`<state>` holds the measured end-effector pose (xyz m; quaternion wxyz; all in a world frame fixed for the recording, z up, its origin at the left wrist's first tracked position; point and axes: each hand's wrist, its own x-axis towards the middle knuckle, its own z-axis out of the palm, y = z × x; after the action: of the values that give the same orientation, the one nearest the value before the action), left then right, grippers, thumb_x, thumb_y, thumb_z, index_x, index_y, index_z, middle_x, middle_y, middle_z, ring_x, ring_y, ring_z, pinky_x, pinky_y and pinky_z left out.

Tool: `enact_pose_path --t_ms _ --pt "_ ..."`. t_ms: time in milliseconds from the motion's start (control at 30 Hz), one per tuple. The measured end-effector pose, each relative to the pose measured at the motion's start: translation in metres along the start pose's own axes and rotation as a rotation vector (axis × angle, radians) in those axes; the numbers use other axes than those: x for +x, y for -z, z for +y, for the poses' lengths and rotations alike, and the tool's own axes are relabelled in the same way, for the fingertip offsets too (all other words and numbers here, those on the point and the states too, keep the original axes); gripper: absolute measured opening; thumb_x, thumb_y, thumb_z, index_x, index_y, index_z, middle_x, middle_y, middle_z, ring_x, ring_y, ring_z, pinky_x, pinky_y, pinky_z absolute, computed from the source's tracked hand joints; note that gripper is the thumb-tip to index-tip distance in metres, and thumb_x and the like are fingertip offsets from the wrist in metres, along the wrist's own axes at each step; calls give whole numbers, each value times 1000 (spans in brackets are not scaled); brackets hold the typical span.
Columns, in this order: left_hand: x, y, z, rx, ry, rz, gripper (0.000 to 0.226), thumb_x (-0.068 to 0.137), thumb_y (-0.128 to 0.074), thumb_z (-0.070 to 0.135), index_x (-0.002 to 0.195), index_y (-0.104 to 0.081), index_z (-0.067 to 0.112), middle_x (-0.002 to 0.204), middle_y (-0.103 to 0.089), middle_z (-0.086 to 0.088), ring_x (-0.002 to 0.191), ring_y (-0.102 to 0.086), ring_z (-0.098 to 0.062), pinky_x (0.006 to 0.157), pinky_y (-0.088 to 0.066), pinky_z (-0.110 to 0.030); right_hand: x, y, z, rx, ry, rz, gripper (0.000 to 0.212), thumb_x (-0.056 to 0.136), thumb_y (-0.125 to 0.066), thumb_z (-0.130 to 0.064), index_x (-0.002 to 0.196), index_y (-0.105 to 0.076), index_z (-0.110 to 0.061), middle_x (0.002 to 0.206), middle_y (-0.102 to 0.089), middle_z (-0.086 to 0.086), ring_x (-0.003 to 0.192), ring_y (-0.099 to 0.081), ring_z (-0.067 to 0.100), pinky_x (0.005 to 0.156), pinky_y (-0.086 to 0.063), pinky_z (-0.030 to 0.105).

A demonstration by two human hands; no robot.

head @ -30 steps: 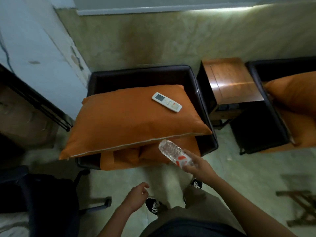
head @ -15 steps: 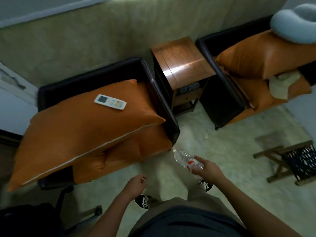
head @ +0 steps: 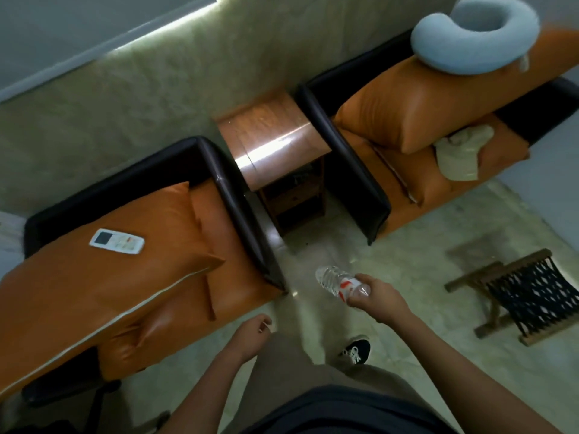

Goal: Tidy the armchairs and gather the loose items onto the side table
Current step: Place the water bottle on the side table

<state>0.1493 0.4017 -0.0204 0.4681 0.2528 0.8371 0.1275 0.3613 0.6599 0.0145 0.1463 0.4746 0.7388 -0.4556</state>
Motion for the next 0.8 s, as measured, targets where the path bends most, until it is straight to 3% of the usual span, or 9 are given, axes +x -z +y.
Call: enact_pose_path --t_ms 133,267,433,600,700,800 --pt "21 -1 30 -7 16 -7 20 97 -48 20 112 -57 30 110 -65 0 98 -63 -15 89 -51 -31 22 26 5 27 -35 20 72 74 -74 -51 141 -52 -32 109 -70 -1 70 -63 16 56 -51 28" --pt "54 10 52 -25 21 -15 21 97 -48 20 114 -59 26 98 -65 -1 84 -63 -16 71 -50 -27 51 50 2 8 -56 12 83 68 -74 -56 143 -49 -33 115 -69 -1 80 -69 20 60 -57 31" --pt "117 35 74 -48 -13 -3 22 96 -53 20 115 -65 20 107 -68 -1 96 -65 -16 85 -53 -30 98 80 -18 -44 -85 -6 81 72 -76 -54 144 -46 -34 117 -67 -2 78 -66 15 49 -46 22" --pt "175 78 111 -135 27 -27 19 99 -53 20 115 -62 20 106 -67 -1 89 -62 -13 72 -47 -23 157 114 -53 -137 -106 -15 81 75 -76 -54 147 -43 -35 122 -64 -1 79 -65 12 55 -54 24" --pt "202 108 131 -178 25 -36 18 99 -51 20 114 -62 22 104 -68 -5 90 -64 -15 73 -49 -22 192 137 -86 -178 -106 -44 80 76 -74 -52 147 -42 -35 114 -62 -3 69 -66 10 52 -54 21" --pt "236 146 148 -194 -11 -32 18 100 -52 27 113 -63 24 106 -69 -2 95 -65 -15 79 -53 -27 232 156 -116 -222 -55 -50 81 74 -75 -53 146 -44 -36 109 -57 -9 72 -61 6 60 -54 22"
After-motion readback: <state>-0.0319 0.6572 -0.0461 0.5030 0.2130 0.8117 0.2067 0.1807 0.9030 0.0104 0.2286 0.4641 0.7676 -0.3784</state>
